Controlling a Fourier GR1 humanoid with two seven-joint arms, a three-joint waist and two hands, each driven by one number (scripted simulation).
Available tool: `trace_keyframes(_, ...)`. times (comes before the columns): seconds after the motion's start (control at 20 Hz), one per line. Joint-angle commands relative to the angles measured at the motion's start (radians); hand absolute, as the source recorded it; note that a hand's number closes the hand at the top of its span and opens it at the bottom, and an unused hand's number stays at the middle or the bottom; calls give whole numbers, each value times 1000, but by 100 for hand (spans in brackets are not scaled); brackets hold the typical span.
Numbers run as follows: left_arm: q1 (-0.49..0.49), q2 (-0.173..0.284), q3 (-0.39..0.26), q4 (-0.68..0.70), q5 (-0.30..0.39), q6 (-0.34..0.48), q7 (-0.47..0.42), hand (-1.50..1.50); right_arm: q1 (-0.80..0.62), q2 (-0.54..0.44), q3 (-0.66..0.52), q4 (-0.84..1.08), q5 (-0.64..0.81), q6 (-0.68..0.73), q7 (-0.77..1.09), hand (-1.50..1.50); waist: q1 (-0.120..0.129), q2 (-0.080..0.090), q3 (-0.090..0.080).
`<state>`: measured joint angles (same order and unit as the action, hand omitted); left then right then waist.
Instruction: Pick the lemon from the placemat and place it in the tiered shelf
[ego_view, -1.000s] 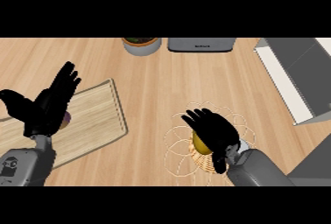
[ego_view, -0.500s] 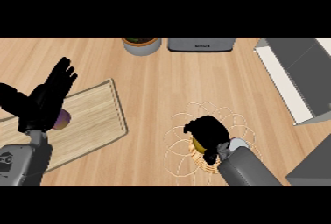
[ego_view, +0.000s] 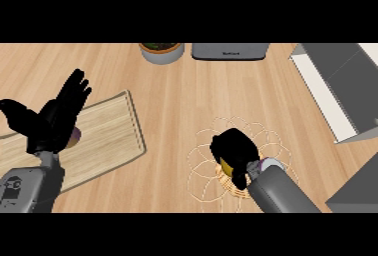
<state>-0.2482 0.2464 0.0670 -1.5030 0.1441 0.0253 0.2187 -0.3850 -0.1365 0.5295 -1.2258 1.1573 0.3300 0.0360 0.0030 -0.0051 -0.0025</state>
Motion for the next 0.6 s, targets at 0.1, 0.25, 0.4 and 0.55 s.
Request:
trace_keyframes(0.1, -3, -16, -9, -16, -5, 5, 21, 0, -33, 132, -125, 79, -6, -73, 207, 150, 4, 6, 3)
trace_keyframes(0.25, -28, -1, 2, 11, 1, -12, 8, 0, -22, 134, -139, 67, -112, -144, 461, 150, 20, 11, 4)
trace_keyframes(0.4, -3, -26, -22, 27, -31, 3, -23, 0, -86, 135, -93, 52, -219, -237, 579, 150, 25, 10, 3)
trace_keyframes(0.55, -13, -15, -3, 18, -11, -6, -7, 0, -98, 136, -99, -9, -282, -381, 571, 150, 18, 7, 4)
